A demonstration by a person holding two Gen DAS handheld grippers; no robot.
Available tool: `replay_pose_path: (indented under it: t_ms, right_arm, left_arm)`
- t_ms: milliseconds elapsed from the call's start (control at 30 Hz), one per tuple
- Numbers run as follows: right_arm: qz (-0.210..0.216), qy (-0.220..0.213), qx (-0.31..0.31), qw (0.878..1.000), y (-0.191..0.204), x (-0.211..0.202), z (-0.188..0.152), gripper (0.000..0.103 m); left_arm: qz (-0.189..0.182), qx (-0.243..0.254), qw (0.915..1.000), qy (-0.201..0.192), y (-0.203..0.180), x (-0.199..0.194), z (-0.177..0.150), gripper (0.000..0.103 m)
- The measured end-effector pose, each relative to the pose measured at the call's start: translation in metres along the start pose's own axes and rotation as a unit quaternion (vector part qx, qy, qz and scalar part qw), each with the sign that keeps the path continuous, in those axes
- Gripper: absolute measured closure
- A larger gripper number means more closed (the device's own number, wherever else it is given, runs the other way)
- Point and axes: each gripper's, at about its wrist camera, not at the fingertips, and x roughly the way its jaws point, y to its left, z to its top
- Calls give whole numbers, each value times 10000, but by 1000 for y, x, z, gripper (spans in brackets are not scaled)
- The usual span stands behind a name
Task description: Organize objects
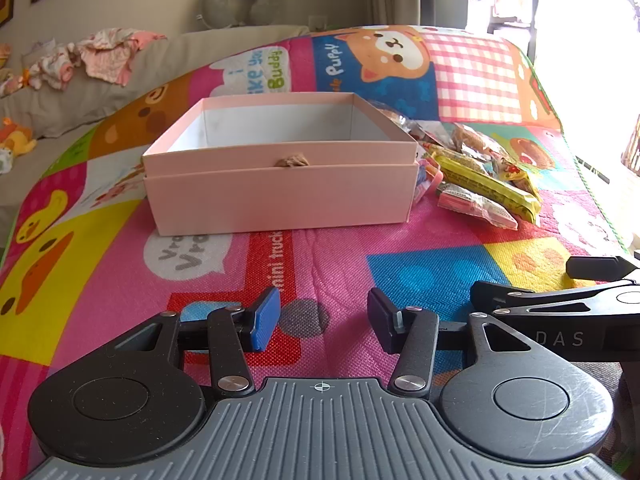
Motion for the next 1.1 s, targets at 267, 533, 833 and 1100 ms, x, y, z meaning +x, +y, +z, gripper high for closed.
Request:
replay_pose_path:
  t_ms: [267,533,833,1100]
  right_arm:
    - [9,0,4,10000,-1,0,0,0]
    - [17,18,88,10000,-2,-1,2,0]
    - [177,318,-123,9993,-5,-1,7,0]
    - [198,522,-217,9982,-5,0,11,0]
  left_arm:
    - [21,25,10000,5,-1,0,0,48]
    - [22,27,10000,6,-1,0,0,48]
    - [66,85,9999,9,-1,0,0,48]
    - [70,89,9999,13,-1,1,1,48]
